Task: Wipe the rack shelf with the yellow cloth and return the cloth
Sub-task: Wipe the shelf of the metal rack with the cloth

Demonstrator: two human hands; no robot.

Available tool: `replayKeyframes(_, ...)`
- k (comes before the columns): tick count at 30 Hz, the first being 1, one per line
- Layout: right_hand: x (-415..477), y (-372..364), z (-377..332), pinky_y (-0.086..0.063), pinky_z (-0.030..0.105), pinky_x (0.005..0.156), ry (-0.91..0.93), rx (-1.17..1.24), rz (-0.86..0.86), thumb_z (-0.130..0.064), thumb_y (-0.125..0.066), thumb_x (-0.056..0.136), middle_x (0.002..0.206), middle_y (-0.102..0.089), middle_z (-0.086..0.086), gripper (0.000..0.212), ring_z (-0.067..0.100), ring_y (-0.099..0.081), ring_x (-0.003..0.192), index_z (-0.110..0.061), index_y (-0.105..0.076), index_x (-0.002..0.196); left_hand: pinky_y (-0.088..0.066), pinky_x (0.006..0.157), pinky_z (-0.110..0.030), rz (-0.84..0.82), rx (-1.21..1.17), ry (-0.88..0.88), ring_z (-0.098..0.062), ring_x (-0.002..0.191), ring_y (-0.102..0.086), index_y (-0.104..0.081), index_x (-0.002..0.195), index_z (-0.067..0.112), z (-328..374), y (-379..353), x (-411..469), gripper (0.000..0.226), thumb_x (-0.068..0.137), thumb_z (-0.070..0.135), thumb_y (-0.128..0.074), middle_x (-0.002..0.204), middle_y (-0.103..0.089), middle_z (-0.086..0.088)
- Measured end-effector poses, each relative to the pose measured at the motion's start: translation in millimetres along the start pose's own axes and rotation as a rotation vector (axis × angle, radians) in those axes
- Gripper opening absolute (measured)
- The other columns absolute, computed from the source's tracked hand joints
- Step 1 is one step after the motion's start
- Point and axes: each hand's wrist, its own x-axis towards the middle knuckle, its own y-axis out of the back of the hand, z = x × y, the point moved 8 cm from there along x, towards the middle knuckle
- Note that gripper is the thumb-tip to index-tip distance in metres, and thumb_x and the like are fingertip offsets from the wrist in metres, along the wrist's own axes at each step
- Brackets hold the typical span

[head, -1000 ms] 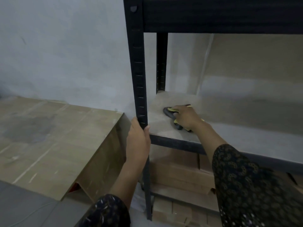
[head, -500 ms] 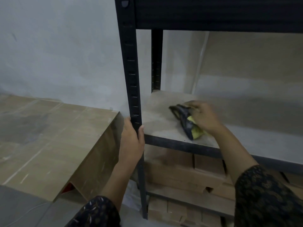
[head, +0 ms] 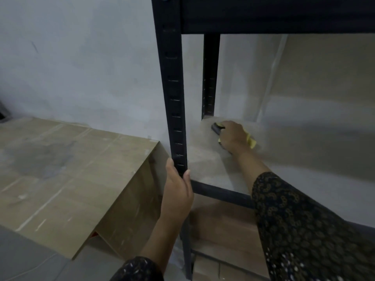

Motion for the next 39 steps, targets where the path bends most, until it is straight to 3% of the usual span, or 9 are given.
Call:
replayKeyframes(9, -44, -39, -54, -0.033, 0.016, 0.092, 0.449, -0.051, -0.351, -0.009, -0.050, 0.095, 0.130, -0.061, 0.006, 0.034, 0.020, -0.054, 0.120, -0.016, -0.063, 0.125, -0.052, 0.087, -0.047, -0.002, 0.017, 0.045, -0.030, 0.111, -0.058, -0.016, 0.148, 0.007, 1, -1, -2, 0.076, 0.087, 0.051, -0.029, 0.128, -0.054, -0.016)
replayKeyframes(16, -111, -18, -43, -0.055, 0.034, 0.085, 0.454, 0.043, -0.457, -0.012, -0.052, 0.096, 0.116, -0.067, -0.002, 0.031, 0.023, -0.068, 0.095, -0.026, -0.067, 0.119, -0.051, 0.089, -0.038, -0.033, 0.042, 0.029, -0.028, 0.113, -0.057, -0.019, 0.147, 0.011, 2, 2, -3, 0.065, 0.093, 0.045, -0.033, 0.130, -0.055, -0.013)
replayKeyframes(19, -137, -1, -33, -0.051, 0.013, 0.075, 0.452, 0.017, -0.501, -0.014, -0.055, 0.095, 0.111, -0.067, -0.009, 0.029, 0.014, -0.066, 0.087, -0.028, -0.069, 0.116, -0.052, 0.080, -0.035, -0.021, 0.027, -0.040, -0.025, 0.102, -0.061, -0.034, 0.137, 0.008, 9, 8, -5, 0.057, 0.093, 0.044, -0.035, 0.116, -0.058, -0.007)
replayKeyframes(21, -150, 16, -24, -0.046, 0.012, 0.080, 0.470, -0.024, -0.520, -0.011, -0.057, 0.093, 0.112, -0.068, -0.008, 0.028, 0.008, -0.062, 0.095, -0.025, -0.071, 0.113, -0.048, 0.084, -0.028, 0.029, 0.062, -0.060, -0.026, 0.108, -0.057, -0.040, 0.131, 0.005, 15, 15, -6, 0.044, 0.096, 0.032, -0.046, 0.117, -0.054, -0.008)
replayKeyframes(23, -150, 38, -9, -0.044, 0.020, 0.084, 0.428, -0.010, -0.431, -0.008, -0.057, 0.092, 0.115, -0.069, -0.003, 0.028, 0.011, -0.061, 0.104, -0.019, -0.071, 0.114, -0.045, 0.101, -0.038, 0.157, 0.134, -0.129, -0.031, 0.127, -0.047, -0.037, 0.135, 0.002, 29, 29, -11, 0.048, 0.094, 0.020, -0.055, 0.136, -0.045, -0.016)
replayKeyframes(25, -138, 67, 14, -0.040, 0.020, 0.086, 0.306, 0.037, -0.129, -0.006, -0.052, 0.094, 0.123, -0.065, 0.003, 0.031, 0.018, -0.058, 0.113, -0.013, -0.066, 0.120, -0.029, 0.116, -0.044, 0.266, 0.276, -0.318, -0.032, 0.142, -0.027, -0.029, 0.142, -0.003, 57, 36, -20, 0.059, 0.092, 0.013, -0.055, 0.150, -0.030, -0.020)
replayKeyframes(27, -133, 83, 37, -0.039, 0.023, 0.092, 0.177, 0.026, 0.094, -0.008, -0.049, 0.096, 0.131, -0.061, 0.006, 0.034, 0.024, -0.055, 0.121, -0.012, -0.061, 0.127, -0.017, 0.120, -0.042, 0.157, 0.459, -0.554, -0.029, 0.147, -0.018, -0.026, 0.146, -0.003, 80, 18, -30, 0.062, 0.092, 0.010, -0.052, 0.155, -0.025, -0.019)
replayKeyframes(33, -154, 59, 54, -0.039, 0.032, 0.100, 0.141, -0.132, -0.114, -0.043, -0.053, 0.093, 0.144, -0.048, -0.002, 0.051, 0.023, -0.048, 0.128, -0.030, -0.045, 0.141, -0.012, 0.120, -0.038, -0.278, 0.764, -0.532, -0.024, 0.147, -0.013, -0.023, 0.149, 0.001, 32, -38, -46, 0.066, 0.100, 0.045, -0.022, 0.157, -0.021, -0.015)
replayKeyframes(39, -187, 74, 56, -0.042, 0.027, 0.090, 0.406, -0.138, -0.013, -0.011, -0.056, 0.089, 0.118, -0.065, -0.003, 0.030, 0.017, -0.057, 0.109, -0.021, -0.068, 0.115, -0.022, 0.119, -0.039, -0.278, 0.693, -0.484, -0.024, 0.146, -0.020, -0.029, 0.148, 0.003, 28, -41, -50, 0.062, 0.099, 0.039, -0.020, 0.156, -0.027, -0.013)
